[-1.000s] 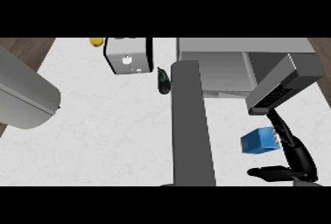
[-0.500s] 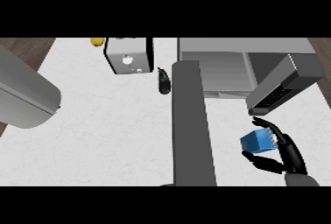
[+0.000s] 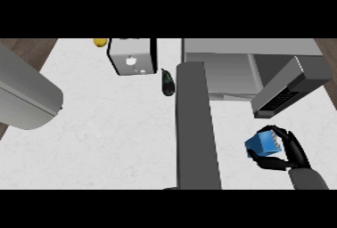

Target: Pick up the milk, place it into the microwave and close the microwave

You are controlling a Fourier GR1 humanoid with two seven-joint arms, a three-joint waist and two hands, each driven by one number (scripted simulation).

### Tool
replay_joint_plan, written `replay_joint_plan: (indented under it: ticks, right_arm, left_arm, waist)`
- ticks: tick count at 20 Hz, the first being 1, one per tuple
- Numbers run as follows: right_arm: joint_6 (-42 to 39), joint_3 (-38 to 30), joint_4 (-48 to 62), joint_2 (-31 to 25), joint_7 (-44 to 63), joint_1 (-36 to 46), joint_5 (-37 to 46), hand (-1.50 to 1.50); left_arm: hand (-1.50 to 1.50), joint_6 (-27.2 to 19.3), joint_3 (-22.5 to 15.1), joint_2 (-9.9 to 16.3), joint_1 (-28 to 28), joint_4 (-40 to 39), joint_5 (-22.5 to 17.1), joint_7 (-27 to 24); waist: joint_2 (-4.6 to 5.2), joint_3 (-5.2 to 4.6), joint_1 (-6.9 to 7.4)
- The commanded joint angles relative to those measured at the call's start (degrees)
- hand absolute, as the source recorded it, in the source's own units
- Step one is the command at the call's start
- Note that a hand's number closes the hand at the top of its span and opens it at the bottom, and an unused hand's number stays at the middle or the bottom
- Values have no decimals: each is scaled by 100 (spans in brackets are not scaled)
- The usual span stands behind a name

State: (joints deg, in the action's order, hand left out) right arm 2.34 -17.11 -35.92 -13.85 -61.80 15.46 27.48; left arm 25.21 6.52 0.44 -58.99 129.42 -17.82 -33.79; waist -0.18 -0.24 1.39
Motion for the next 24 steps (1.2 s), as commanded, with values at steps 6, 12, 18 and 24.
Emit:
replay_joint_plan:
  ticks: [6,12,18,24]
  right_arm:
    - [823,-257,1384,144,-467,908,41,150]
    - [960,-290,1755,343,-371,1482,60,150]
    - [48,-48,1376,628,-486,1417,-97,150]
    - [462,294,389,878,316,1531,-17,150]
  left_arm:
    - [-150,244,341,158,47,76,-432,144]
    - [-150,39,-65,-39,167,153,-80,357]
    - [-150,504,452,66,98,-414,-411,-25]
    - [-150,390,620,16,49,-13,-660,421]
  waist:
    - [91,51,95]
    - [89,48,85]
    - [16,28,-37]
    - [-8,22,-131]
